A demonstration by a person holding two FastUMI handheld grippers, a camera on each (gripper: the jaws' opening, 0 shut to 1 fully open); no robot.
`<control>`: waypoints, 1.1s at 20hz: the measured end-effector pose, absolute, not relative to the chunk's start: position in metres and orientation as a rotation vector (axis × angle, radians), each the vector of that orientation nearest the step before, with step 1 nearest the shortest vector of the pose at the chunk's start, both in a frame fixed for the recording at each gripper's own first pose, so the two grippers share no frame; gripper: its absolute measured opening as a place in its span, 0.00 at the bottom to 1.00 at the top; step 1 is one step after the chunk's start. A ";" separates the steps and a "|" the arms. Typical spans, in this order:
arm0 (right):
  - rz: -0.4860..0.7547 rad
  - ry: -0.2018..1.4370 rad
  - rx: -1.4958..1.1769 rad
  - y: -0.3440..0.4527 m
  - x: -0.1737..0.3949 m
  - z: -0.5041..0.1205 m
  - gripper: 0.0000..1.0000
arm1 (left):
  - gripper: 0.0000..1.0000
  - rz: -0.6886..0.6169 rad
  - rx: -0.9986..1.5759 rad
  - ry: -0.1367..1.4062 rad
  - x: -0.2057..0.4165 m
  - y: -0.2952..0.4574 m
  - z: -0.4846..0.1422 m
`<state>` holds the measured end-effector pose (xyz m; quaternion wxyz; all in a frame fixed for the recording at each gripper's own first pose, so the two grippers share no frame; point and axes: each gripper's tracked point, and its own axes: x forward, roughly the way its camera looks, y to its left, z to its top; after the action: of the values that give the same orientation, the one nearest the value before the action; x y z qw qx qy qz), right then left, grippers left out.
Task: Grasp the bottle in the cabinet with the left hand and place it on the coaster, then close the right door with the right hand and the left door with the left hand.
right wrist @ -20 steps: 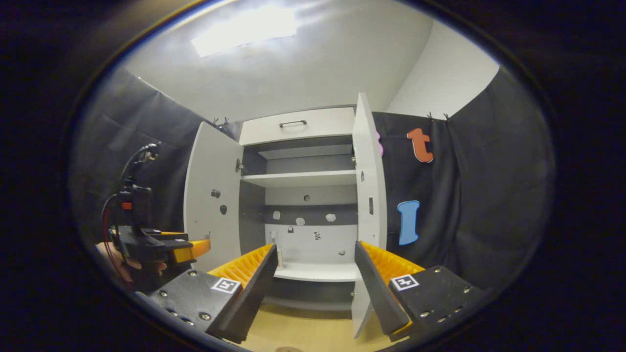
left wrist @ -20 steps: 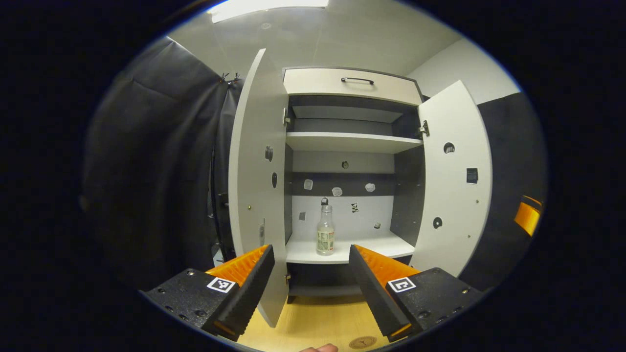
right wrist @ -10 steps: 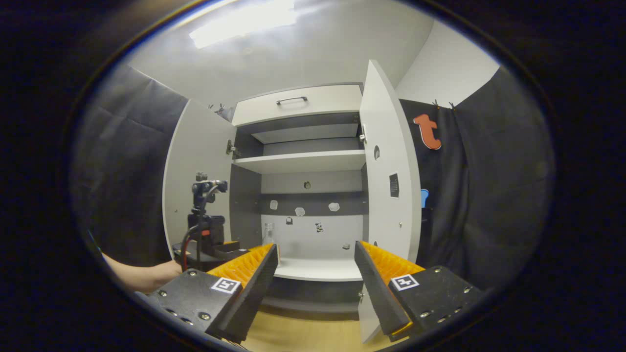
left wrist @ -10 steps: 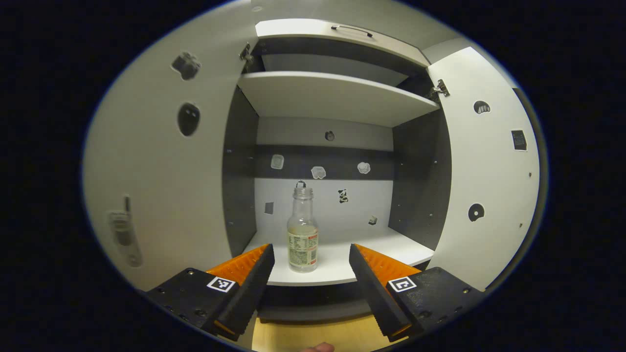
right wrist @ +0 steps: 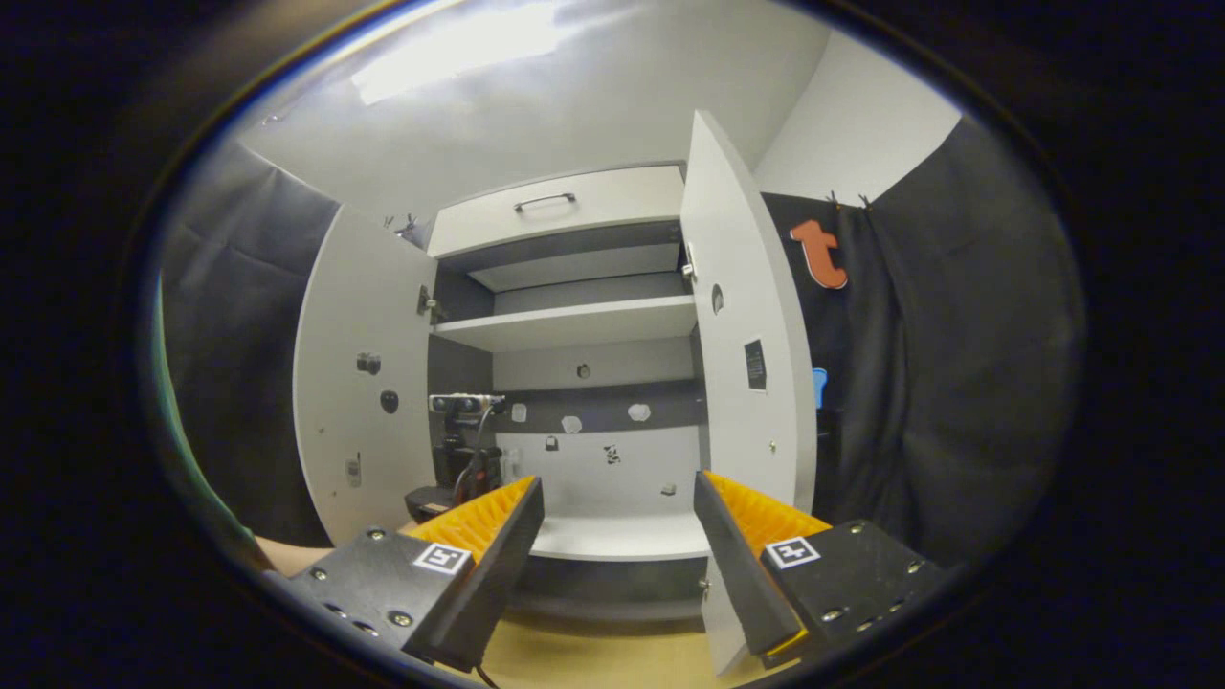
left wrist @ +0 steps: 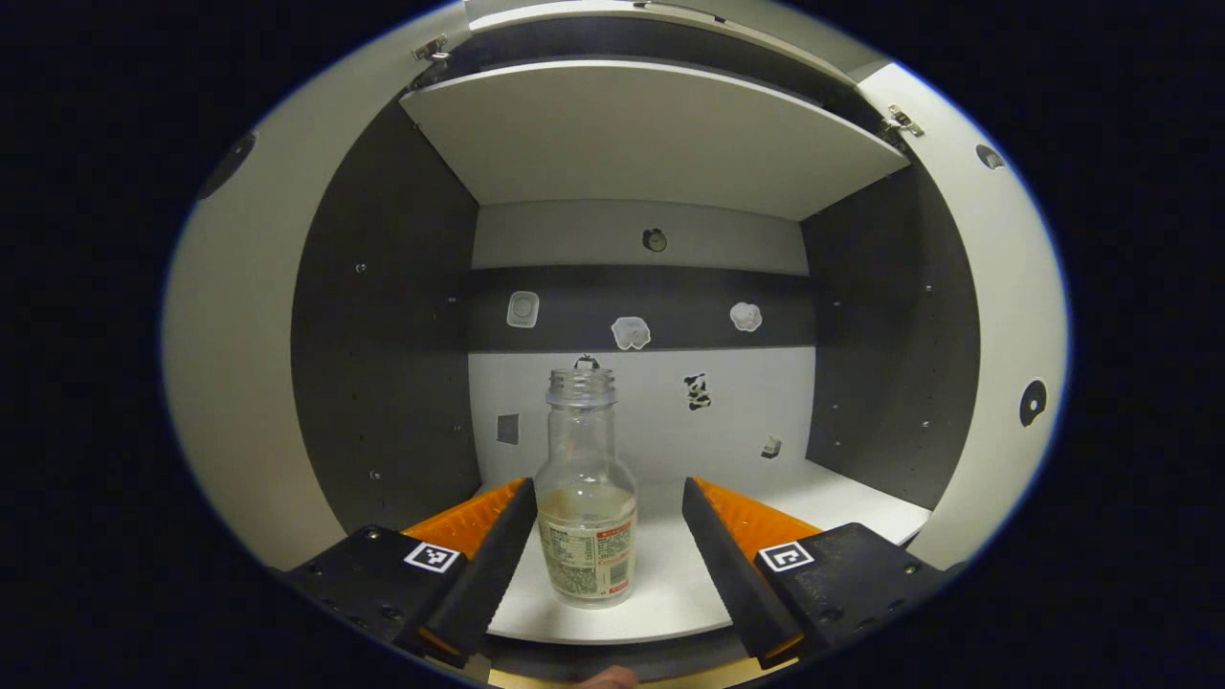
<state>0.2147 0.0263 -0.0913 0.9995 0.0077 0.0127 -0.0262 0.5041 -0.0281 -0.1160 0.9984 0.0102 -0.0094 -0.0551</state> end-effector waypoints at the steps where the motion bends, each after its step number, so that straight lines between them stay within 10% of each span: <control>1: -0.055 0.020 0.016 0.027 0.211 -0.090 0.96 | 0.98 -0.095 0.020 -0.011 0.509 -0.025 -0.118; 9: -0.115 0.041 0.018 0.012 0.168 -0.093 0.92 | 0.97 -0.087 0.041 0.077 0.550 -0.016 -0.148; 11: -0.125 0.039 0.023 0.008 0.156 -0.090 0.96 | 0.81 -0.162 0.016 0.079 0.546 -0.028 -0.146; 22: -0.137 0.053 0.075 0.002 0.087 -0.098 0.93 | 0.80 -0.283 -0.119 0.076 0.430 -0.043 -0.119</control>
<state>0.0871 0.0018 -0.0976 0.9966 0.0373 0.0264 -0.0687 0.4296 -0.0428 -0.1190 0.9875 -0.0591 0.0376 -0.1409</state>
